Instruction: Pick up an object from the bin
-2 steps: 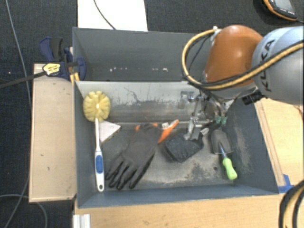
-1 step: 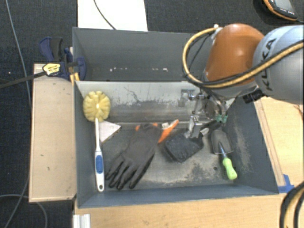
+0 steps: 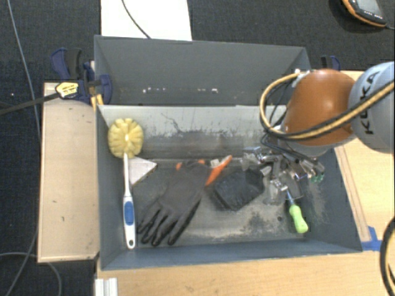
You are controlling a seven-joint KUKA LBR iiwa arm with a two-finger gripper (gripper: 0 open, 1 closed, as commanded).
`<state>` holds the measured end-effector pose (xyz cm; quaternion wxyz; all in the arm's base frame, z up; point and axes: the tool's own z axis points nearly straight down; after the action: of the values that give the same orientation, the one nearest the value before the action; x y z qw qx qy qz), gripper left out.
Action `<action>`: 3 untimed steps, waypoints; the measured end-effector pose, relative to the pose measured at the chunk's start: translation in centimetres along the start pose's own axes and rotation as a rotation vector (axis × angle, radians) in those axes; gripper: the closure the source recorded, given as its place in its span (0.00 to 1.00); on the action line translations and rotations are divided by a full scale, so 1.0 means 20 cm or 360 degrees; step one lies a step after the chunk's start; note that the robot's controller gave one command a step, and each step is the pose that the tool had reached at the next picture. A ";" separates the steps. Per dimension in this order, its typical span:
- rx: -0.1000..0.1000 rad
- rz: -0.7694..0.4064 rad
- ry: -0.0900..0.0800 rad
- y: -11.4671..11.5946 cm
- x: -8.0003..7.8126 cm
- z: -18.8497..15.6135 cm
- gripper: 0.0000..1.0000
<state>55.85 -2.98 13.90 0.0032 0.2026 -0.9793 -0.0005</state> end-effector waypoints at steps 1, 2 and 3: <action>0.0002 0.0046 -0.0014 -0.03 -0.02 0.03 0.00; 0.0003 -0.0337 -0.0009 -0.01 -0.05 0.03 0.00; 0.0003 -0.0342 -0.0021 0.00 -0.04 0.34 0.00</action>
Offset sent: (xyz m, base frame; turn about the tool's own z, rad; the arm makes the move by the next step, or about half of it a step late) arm 0.0093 0.0017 -0.0070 -0.2201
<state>56.48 -2.70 7.02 -0.0035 0.3065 -0.9519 -0.0013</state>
